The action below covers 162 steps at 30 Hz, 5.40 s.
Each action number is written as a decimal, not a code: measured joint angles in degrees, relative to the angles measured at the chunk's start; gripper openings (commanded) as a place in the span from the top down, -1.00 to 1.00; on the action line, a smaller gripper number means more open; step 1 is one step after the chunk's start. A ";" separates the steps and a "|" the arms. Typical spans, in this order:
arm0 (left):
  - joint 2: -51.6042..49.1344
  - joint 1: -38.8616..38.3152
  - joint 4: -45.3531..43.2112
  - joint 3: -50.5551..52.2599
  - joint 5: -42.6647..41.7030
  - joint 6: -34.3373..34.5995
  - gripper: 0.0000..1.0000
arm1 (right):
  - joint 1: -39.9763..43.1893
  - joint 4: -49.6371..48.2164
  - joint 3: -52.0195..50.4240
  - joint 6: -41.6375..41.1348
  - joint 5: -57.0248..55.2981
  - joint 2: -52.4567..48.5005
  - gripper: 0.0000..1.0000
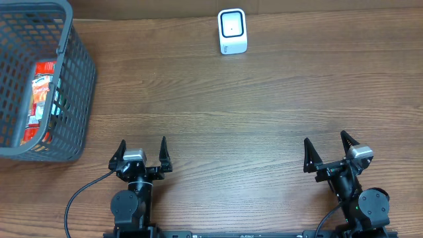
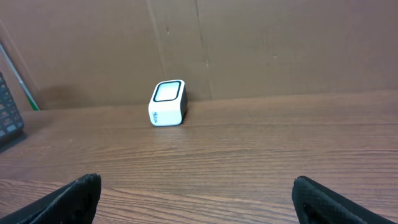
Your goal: Scan the item barcode
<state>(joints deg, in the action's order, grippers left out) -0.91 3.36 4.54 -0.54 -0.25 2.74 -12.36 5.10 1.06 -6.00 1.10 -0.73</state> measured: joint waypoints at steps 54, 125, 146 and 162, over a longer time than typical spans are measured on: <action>-13.49 0.00 35.89 -34.32 -17.94 4.35 -0.99 | 0.00 0.02 0.00 -0.02 0.00 0.00 -1.00; -122.22 43.25 53.09 -112.32 -22.73 -19.87 -0.99 | 0.00 0.04 0.00 -0.02 0.00 0.04 -1.00; -128.54 40.96 52.00 -112.80 -22.82 -22.84 0.09 | 0.00 0.02 0.00 0.00 0.02 0.04 -1.00; -129.04 40.96 58.66 -128.37 -19.45 -19.91 0.22 | 0.00 0.07 0.00 -0.02 0.00 0.04 -1.00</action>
<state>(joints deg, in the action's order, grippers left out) -129.95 44.31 63.20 -128.90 -19.70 -17.17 -12.36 5.17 1.06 -6.02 1.10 -0.69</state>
